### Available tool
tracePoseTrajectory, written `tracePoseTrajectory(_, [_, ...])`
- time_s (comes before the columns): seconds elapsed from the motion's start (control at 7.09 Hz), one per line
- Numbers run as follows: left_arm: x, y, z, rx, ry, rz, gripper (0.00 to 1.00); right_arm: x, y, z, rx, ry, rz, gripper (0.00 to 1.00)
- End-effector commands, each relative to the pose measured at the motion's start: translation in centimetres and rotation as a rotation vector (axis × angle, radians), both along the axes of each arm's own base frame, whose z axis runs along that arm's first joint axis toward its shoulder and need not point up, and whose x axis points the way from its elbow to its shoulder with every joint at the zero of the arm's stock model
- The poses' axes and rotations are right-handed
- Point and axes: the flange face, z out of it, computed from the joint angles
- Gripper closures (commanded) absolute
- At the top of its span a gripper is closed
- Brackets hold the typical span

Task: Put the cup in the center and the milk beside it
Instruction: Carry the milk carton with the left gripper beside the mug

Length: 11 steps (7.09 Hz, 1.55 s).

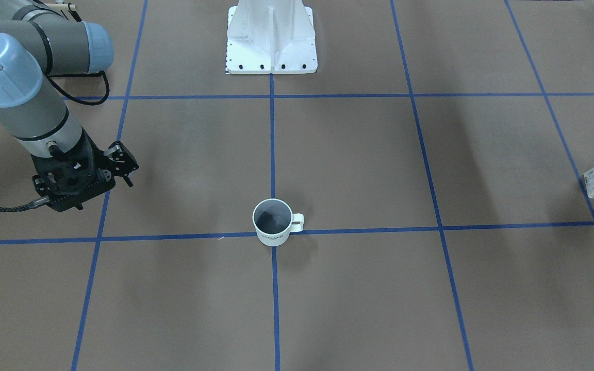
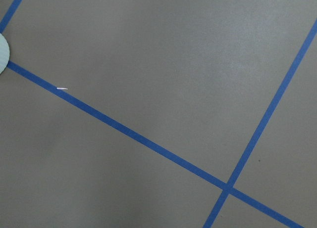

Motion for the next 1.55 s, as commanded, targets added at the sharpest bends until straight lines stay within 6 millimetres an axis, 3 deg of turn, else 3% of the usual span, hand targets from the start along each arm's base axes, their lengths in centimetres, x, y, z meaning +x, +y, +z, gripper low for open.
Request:
tracePoseTrajectory(0.0, [0.1, -0.9, -3.0, 0.038, 0.011, -0.008, 0.79, 0.6, 0.4, -0.2, 0.007, -0.005, 0.003, 0.0])
tracePoseTrajectory(0.14, [0.3, -3.6, -7.7, 0.041, 0.02, -0.046, 0.79, 2.5, 1.1, 1.6, -0.003, 0.006, 0.015, 0.0])
tracePoseTrajectory(0.42, [1.0, -5.5, -20.7, 0.022, 0.042, -0.132, 0.79, 7.6, 0.7, 6.3, -0.066, 0.041, 0.084, 0.0])
tracePoseTrajectory(0.56, [7.4, -7.2, -29.2, -0.001, 0.056, -0.114, 0.79, 10.5, 1.4, 9.2, -0.11, 0.056, 0.116, 0.0])
tracePoseTrajectory(0.71, [13.0, -8.4, -36.6, -0.01, 0.076, -0.1, 0.79, 13.5, 4.1, 11.7, -0.144, 0.058, 0.134, 0.0])
tracePoseTrajectory(0.85, [21.2, -8.3, -42.5, -0.066, 0.089, -0.108, 0.79, 18.5, 5.3, 13.7, -0.206, 0.026, 0.183, 0.0])
tracePoseTrajectory(0.99, [28.0, -8.5, -47.6, -0.073, 0.06, -0.132, 0.79, 25.0, 7.7, 18.2, -0.235, -0.029, 0.157, 0.0])
tracePoseTrajectory(1.13, [34.1, -8.7, -51.8, -0.112, 0.072, -0.119, 0.79, 28.4, 8.8, 21.3, -0.204, -0.012, 0.117, 0.0])
tracePoseTrajectory(1.27, [39.4, -10.8, -55.5, -0.1, 0.078, -0.16, 0.79, 28.5, 8.8, 22.4, -0.204, -0.002, 0.103, 0.0])
tracePoseTrajectory(1.41, [42.7, -11.8, -55.1, -0.095, 0.075, -0.167, 0.79, 28.5, 8.9, 22.5, -0.206, -0.005, 0.103, 0.0])
